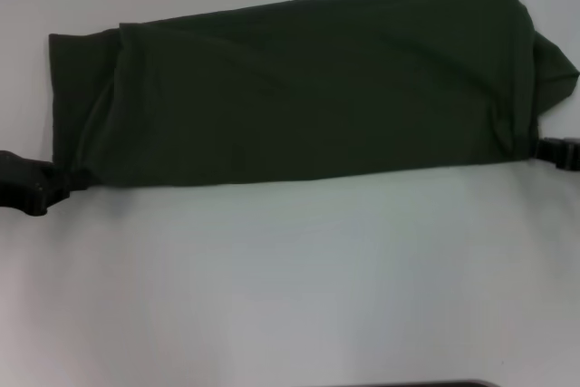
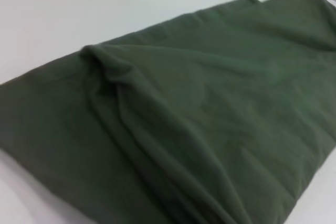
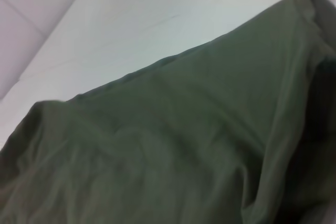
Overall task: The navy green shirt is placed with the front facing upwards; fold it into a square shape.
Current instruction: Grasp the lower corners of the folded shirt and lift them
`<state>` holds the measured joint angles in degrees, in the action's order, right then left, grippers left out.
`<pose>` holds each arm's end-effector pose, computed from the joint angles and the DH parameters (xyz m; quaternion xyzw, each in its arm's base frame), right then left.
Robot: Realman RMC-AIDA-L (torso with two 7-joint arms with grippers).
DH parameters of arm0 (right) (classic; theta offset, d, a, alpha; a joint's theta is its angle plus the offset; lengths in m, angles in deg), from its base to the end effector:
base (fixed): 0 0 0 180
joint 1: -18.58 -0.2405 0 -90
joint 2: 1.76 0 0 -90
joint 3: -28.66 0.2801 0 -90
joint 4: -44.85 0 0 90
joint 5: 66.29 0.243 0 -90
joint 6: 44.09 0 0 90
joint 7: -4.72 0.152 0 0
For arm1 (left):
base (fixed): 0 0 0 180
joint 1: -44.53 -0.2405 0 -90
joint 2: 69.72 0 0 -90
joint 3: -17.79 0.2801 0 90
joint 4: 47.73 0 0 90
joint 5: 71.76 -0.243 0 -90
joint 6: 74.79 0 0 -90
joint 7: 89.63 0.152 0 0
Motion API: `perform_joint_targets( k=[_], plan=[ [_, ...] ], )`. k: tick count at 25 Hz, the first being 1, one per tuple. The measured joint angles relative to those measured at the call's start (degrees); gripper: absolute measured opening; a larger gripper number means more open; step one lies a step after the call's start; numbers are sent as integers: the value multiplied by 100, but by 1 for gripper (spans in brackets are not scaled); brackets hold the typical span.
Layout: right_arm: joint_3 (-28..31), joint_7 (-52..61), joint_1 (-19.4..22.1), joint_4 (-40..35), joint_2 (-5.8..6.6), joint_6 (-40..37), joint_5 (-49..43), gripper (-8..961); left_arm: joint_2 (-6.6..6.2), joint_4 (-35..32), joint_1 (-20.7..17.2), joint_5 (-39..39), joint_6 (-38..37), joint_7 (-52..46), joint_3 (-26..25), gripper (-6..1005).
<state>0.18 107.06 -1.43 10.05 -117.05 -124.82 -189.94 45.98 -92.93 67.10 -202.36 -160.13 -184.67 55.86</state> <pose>0.4194 0.3124 0.0200 -0.7954 0.5303 0.2015 0.2131 -0.3866 0.3334 0.0260 -0.9069 -0.3763 -0.0802 0.1716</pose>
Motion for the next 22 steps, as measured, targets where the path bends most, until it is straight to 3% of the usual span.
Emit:
perform_joint_targets(
  k=[12,22],
  plan=[
    [358,-1137,730,-3,-128,-1228,-9,26,-138,-46,-182,-152,-675,144,-343,28],
    [718,-1562,1204,26,-214,-1645,-44,28,-55,-53,-469,-285,-1035,138,-455,30]
  ],
)
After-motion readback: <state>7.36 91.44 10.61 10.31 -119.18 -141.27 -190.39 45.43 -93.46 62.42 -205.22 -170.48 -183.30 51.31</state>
